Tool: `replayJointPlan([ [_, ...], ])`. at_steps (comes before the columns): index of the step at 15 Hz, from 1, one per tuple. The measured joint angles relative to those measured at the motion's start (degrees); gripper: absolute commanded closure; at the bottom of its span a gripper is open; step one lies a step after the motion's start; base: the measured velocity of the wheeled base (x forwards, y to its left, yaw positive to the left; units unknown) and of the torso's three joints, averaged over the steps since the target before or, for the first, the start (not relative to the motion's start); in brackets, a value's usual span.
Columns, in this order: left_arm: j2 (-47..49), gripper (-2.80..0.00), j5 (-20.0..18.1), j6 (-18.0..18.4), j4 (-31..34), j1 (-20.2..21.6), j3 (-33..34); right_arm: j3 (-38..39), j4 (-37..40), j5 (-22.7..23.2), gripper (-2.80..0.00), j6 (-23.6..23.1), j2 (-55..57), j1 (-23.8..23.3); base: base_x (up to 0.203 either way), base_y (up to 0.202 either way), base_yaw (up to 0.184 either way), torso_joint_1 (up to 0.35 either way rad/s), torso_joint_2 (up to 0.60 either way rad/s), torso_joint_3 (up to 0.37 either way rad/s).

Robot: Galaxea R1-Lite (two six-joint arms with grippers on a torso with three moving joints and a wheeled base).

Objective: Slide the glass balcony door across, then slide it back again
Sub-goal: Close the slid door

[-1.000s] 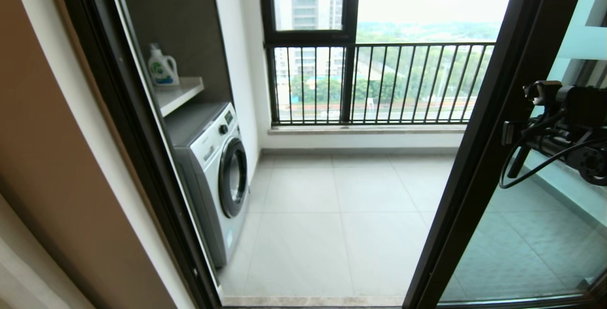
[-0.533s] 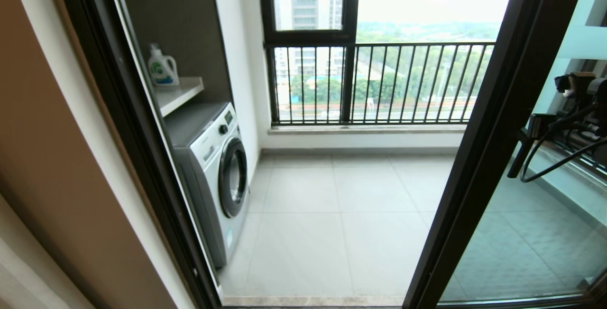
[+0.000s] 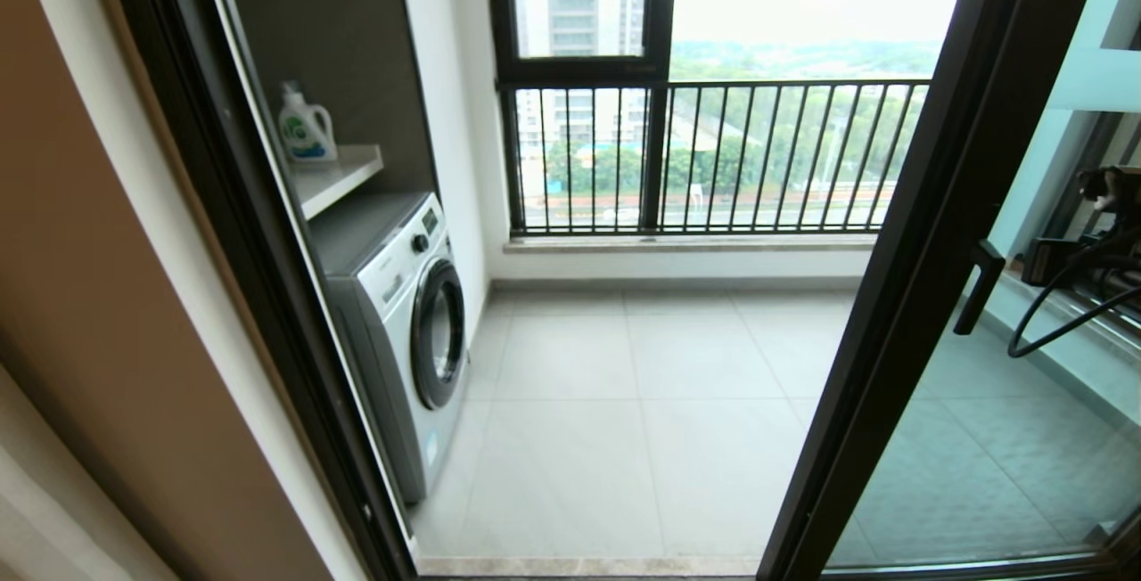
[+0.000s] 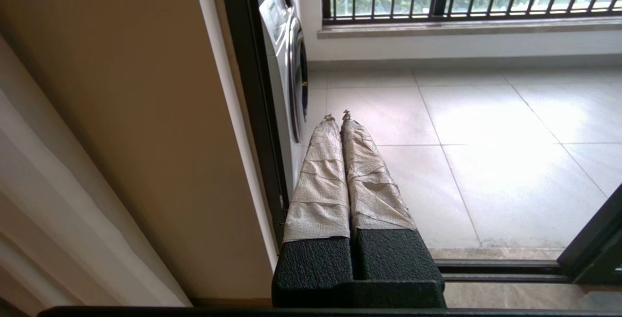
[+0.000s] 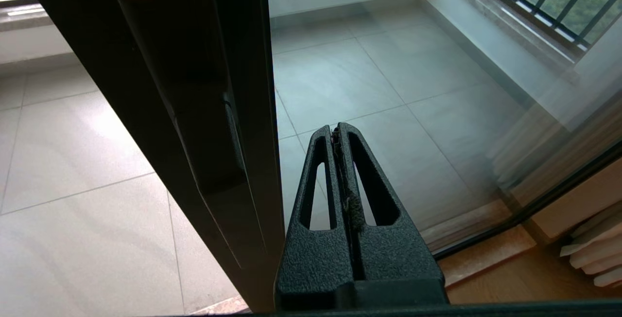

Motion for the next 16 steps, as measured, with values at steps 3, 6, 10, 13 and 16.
replayJointPlan([
  [3,0.0,0.0,-0.02,0.0,0.02,0.0,0.0,-0.01,-2.27,0.09,0.0,0.02,2.99,-0.86,0.0,0.0,0.0,0.0,0.0,0.0],
  [6,0.0,0.0,-0.05,0.0,0.0,0.02,0.0,-0.01,-5.44,-0.02,0.0,-0.07,6.0,-0.93,0.0,0.0,0.0,0.0,0.0,0.0],
  [10,0.01,0.0,-0.02,-0.02,0.0,0.0,0.0,0.11,-6.33,-0.03,0.0,-0.38,7.68,0.03,0.0,0.0,0.0,0.0,0.0,0.0],
  [13,0.01,0.0,-0.02,0.0,0.0,0.0,0.0,0.13,-8.92,-0.04,0.0,-0.29,7.92,1.54,0.0,0.0,0.0,0.0,0.0,0.0],
  [16,0.01,0.0,-0.02,-0.02,0.0,-0.01,0.0,0.22,-9.17,-0.06,0.0,-0.16,7.92,2.78,0.0,0.0,0.0,0.0,0.0,0.0],
])
